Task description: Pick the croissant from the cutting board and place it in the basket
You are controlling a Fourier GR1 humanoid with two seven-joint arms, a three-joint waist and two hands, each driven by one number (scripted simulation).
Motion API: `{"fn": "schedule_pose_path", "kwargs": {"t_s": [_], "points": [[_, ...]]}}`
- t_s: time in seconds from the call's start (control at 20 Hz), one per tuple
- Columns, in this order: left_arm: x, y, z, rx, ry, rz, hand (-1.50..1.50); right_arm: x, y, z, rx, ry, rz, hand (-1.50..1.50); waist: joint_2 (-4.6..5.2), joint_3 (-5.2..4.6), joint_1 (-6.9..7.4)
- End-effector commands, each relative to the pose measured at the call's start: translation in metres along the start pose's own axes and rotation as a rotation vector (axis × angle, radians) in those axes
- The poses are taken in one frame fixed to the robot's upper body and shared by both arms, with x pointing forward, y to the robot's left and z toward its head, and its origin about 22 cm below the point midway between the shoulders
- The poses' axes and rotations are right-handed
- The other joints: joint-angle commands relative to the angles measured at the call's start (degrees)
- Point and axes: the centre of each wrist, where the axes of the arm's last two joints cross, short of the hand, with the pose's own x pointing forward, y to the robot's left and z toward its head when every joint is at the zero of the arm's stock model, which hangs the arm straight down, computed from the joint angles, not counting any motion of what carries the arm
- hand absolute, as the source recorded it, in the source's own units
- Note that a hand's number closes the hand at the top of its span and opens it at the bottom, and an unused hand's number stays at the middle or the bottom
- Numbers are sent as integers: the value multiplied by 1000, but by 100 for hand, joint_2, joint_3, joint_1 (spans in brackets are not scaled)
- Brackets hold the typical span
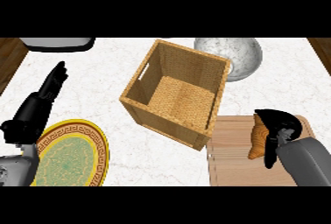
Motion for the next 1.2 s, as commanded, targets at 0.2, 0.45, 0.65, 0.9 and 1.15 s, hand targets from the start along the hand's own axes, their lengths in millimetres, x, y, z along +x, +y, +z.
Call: {"fn": "schedule_pose_path", "kwargs": {"t_s": [0.2, 0.45, 0.65, 0.9, 1.15], "points": [[-7, 21, 0, 0, -6, 14, 0, 8, 13, -15, 45, 10, -54, 150, 4, 0, 14], [-1, 0, -9, -10, -5, -6, 0, 9, 26, -33, 7, -10, 9, 150, 14, 3, 42], [2, 3, -7, -8, -14, 13, 0, 1, 36, -30, -6, -70, 49, 150, 6, 2, 28], [9, -11, -7, 8, 1, 12, 0, -27, 46, -19, -190, -39, 0, 150, -15, 2, -41], [-15, -9, 18, 15, 22, 0, 0, -92, 44, 10, -412, 24, -144, 150, -49, -2, -158]]}}
